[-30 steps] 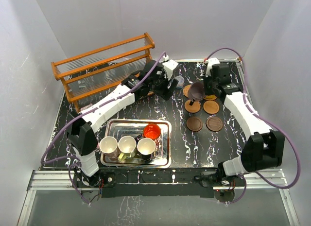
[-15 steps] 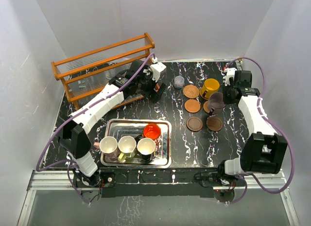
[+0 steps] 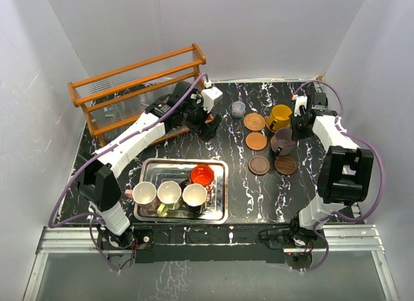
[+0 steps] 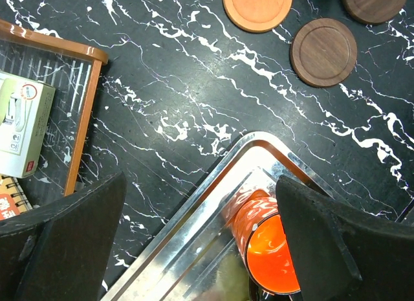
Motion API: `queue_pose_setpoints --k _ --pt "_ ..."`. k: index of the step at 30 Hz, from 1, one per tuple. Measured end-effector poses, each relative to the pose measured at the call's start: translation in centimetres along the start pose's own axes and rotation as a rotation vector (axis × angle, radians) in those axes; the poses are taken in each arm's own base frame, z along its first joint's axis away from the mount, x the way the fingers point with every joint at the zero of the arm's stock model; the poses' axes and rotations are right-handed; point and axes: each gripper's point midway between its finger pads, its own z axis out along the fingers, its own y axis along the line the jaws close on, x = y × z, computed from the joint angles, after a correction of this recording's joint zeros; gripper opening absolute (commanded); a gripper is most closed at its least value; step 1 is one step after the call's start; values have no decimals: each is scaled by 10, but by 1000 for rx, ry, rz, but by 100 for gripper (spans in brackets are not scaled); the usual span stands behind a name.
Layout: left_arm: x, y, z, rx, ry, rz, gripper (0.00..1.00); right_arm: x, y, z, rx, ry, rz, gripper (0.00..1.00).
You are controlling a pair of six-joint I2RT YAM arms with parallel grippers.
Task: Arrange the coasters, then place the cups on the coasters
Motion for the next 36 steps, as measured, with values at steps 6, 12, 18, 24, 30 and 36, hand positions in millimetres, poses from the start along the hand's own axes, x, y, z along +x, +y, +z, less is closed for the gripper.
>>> queue_pose_setpoints --k 6,12,18,24,30,36 --pt "0 -1 0 8 -2 0 99 -15 -5 -2 13 -36 4 0" --pt "0 -2 0 11 -2 1 99 -17 -9 1 30 -38 36 0" --pt "0 -2 0 13 -2 4 99 -14 -13 7 47 -18 59 0" --pt "0 -3 0 16 -3 5 99 -18 -15 7 59 -30 76 0" --pt "-1 -3 0 17 -3 8 99 -20 -16 8 63 -34 86 0" --pt "0 -3 -2 17 -3 8 99 -18 -15 11 60 -23 99 0"
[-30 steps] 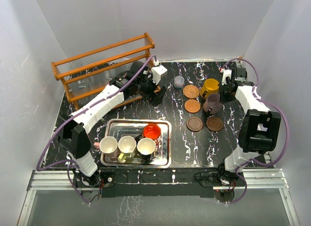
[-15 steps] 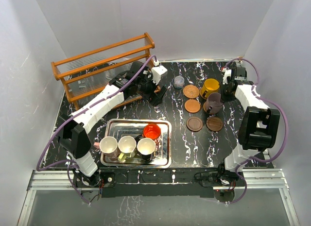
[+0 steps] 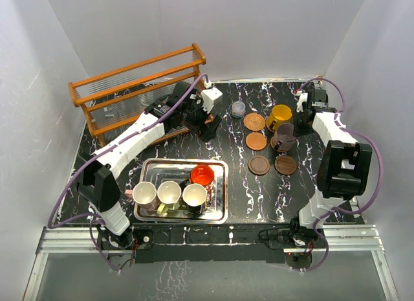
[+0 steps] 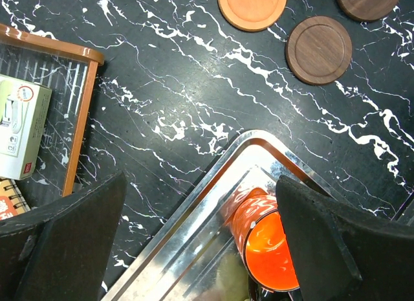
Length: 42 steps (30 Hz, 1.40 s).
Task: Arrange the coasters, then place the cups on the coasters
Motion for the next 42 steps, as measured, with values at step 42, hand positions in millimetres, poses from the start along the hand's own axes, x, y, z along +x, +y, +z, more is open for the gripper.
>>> queue_pose_setpoints --k 42 --pt "4 -4 -3 18 2 10 99 -13 0 3 -6 -21 13 33"
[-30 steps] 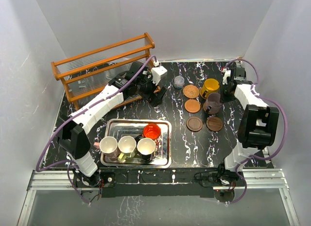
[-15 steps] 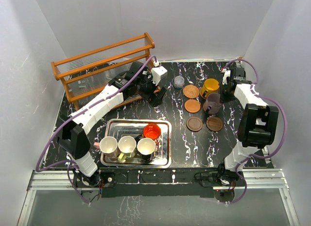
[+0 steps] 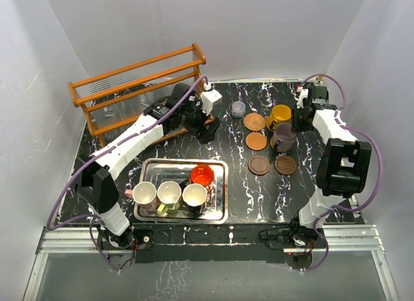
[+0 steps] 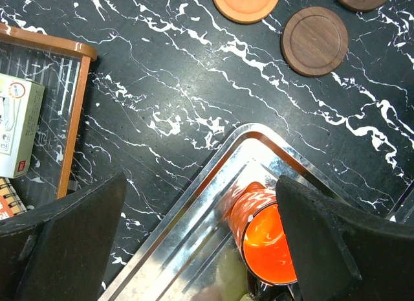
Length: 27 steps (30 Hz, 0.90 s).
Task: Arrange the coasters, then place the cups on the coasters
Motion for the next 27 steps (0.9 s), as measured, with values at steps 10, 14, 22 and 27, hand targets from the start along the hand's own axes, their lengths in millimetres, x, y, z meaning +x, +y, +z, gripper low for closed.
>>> queue_pose_setpoints --k 10,14,22,27 --pt "12 0 -2 -3 23 11 99 -20 -1 -9 0 -49 -1 53" --pt "23 -1 -5 -1 48 27 98 -30 0 -20 -1 -80 -4 59" --pt "74 -18 -9 132 181 146 92 -54 19 -62 -87 -197 -28 65" --pt "99 -28 -13 218 255 236 83 -57 42 -96 -175 -287 -54 66"
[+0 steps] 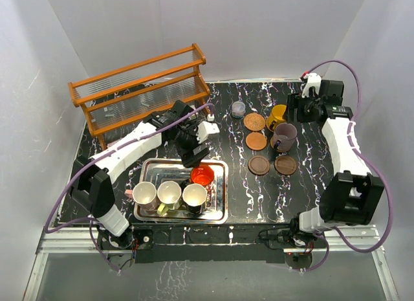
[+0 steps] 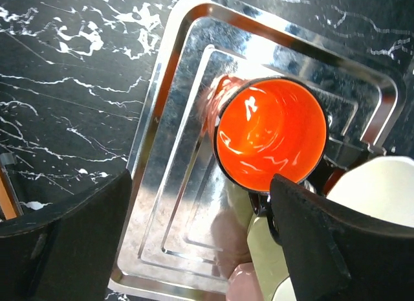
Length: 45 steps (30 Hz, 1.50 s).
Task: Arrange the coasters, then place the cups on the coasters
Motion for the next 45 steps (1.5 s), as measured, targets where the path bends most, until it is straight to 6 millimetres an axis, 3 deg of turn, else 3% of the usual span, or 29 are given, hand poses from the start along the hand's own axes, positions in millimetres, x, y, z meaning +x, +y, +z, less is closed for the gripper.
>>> queue_pose_setpoints --k 5,11,14,31,39,45 --pt "9 -8 14 68 64 70 73 9 21 -11 -72 -19 -5 66" --pt "19 -22 49 147 170 129 61 20 29 -13 -102 -11 -1 66" --pt "26 -24 61 154 215 141 49 22 32 -15 -115 -16 -2 66" --pt "30 -11 69 88 255 116 0 20 40 -18 -145 -33 -13 65" --pt "26 2 63 20 271 133 0 15 52 -10 -172 -23 -48 65" --pt "-16 34 41 -139 207 172 0 -11 72 -13 -205 -71 -111 66"
